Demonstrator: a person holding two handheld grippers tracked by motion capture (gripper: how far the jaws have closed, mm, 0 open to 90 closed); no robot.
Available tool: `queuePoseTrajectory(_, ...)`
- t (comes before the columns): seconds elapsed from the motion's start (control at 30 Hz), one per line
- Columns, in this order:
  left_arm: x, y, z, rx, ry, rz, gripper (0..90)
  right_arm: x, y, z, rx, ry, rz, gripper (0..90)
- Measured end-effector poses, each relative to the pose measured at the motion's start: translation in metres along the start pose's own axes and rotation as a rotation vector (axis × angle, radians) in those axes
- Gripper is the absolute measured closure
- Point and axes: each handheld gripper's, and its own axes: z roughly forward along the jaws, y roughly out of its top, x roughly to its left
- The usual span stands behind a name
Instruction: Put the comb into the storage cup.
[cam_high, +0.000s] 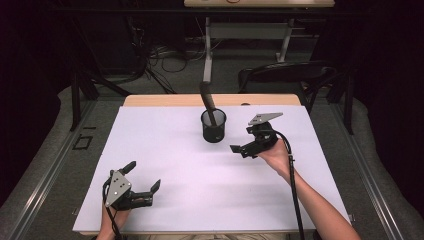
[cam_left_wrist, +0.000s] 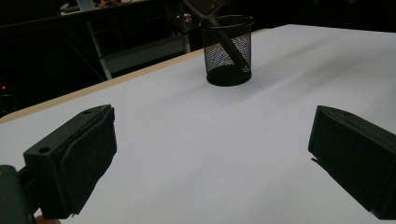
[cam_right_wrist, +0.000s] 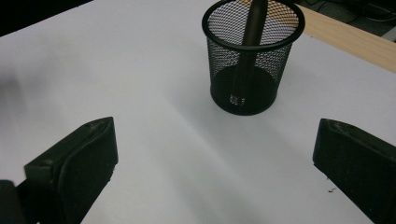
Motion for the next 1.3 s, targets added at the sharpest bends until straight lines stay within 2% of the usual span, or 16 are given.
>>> queuePoseTrajectory(0.53, 0.000, 0.000, 0.000, -0.001, 0.001, 0.000, 1.2, 0.014, -0.020, -0.014, 0.054, 0.009, -0.026, 0.0)
queuePoseTrajectory(1.3, 0.000, 0.000, -0.001, -0.001, 0.004, -0.006, 1.2, 0.019, -0.054, -0.029, 0.091, -0.005, 0.004, 0.0)
